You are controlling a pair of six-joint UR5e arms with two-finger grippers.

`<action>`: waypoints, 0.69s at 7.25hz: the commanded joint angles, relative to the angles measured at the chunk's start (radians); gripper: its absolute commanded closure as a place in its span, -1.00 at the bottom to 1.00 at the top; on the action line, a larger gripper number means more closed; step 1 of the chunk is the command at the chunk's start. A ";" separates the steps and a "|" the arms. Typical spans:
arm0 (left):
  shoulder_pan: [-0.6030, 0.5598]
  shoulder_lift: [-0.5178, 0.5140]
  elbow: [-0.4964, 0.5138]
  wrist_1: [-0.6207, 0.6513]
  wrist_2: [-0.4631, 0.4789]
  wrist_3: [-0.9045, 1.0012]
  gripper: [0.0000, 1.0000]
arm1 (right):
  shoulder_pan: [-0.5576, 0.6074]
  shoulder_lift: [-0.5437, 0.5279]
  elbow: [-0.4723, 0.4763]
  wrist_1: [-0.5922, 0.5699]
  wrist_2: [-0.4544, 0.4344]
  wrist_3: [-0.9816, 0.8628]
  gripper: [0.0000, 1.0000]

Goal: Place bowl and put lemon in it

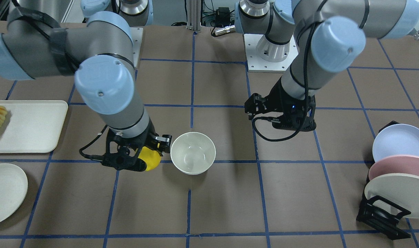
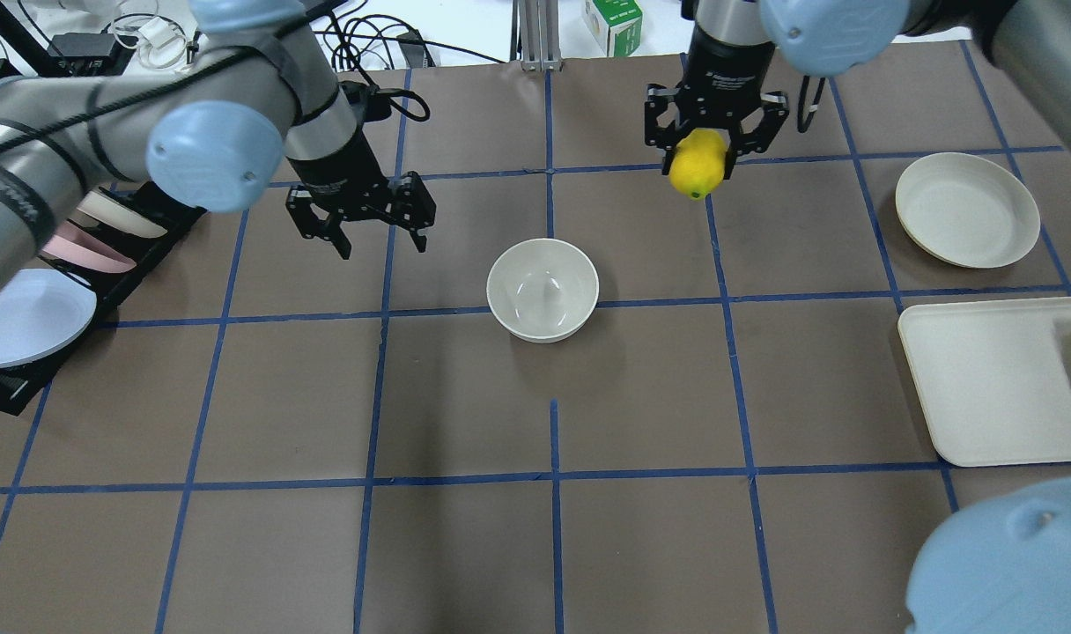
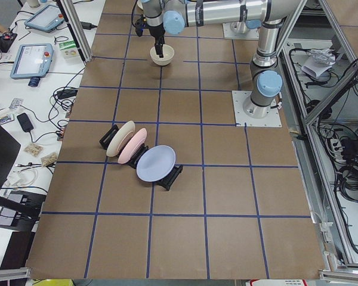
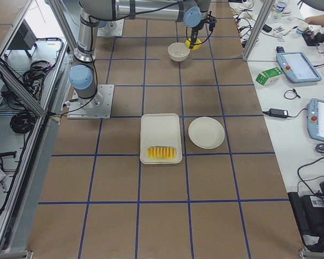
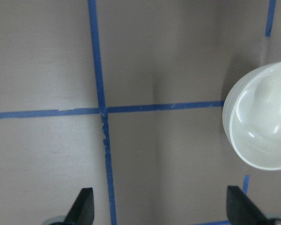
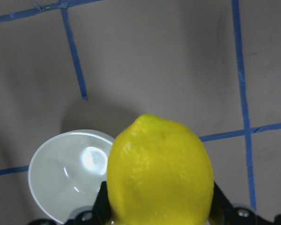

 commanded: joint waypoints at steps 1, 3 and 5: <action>-0.005 0.139 0.009 -0.051 0.025 -0.011 -1.00 | 0.102 0.065 0.002 -0.095 0.000 0.088 1.00; -0.007 0.155 -0.008 -0.048 0.075 -0.012 -1.00 | 0.154 0.106 0.009 -0.125 -0.011 0.087 1.00; -0.007 0.168 0.002 -0.048 0.079 -0.015 -1.00 | 0.158 0.103 0.080 -0.142 -0.011 0.082 1.00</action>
